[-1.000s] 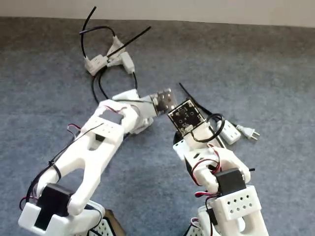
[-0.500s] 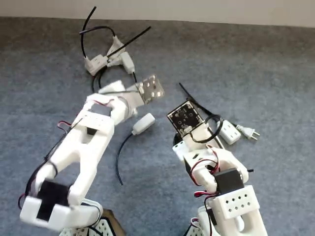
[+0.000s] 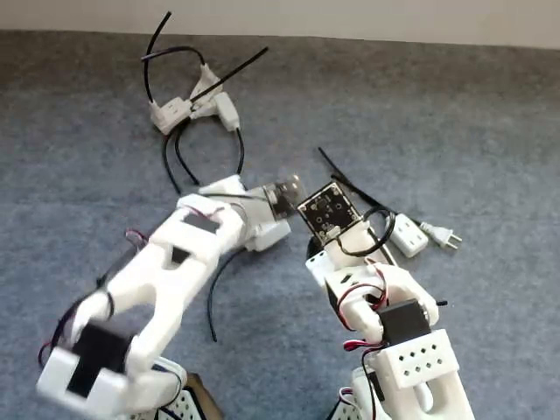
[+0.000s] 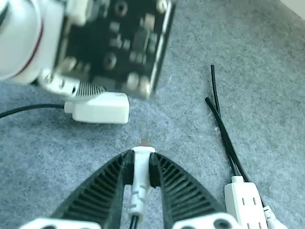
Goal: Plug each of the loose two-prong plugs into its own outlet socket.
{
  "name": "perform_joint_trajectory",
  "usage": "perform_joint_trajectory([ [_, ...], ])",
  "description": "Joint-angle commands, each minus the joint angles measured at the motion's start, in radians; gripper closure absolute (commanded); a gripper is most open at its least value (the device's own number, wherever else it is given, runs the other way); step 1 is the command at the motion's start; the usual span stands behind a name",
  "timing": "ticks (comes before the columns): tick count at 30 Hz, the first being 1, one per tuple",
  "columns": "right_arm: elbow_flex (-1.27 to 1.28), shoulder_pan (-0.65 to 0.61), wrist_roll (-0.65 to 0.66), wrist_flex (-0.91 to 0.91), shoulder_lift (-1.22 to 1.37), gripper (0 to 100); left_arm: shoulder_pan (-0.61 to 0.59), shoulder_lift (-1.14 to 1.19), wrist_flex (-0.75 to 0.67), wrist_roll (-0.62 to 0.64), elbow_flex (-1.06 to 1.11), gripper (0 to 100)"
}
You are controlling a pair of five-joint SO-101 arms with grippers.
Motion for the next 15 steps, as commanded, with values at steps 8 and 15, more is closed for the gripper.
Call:
perform_joint_trajectory([
  [8, -0.007, 0.007, -0.006, -0.021, 0.001, 99.1, 0.252, -0.438, 0.029, 0.002, 0.38, 79],
  [15, -0.012, 0.087, -0.011, -0.022, 0.001, 99.1, 0.179, -0.449, 0.026, 0.121, 0.366, 79],
])
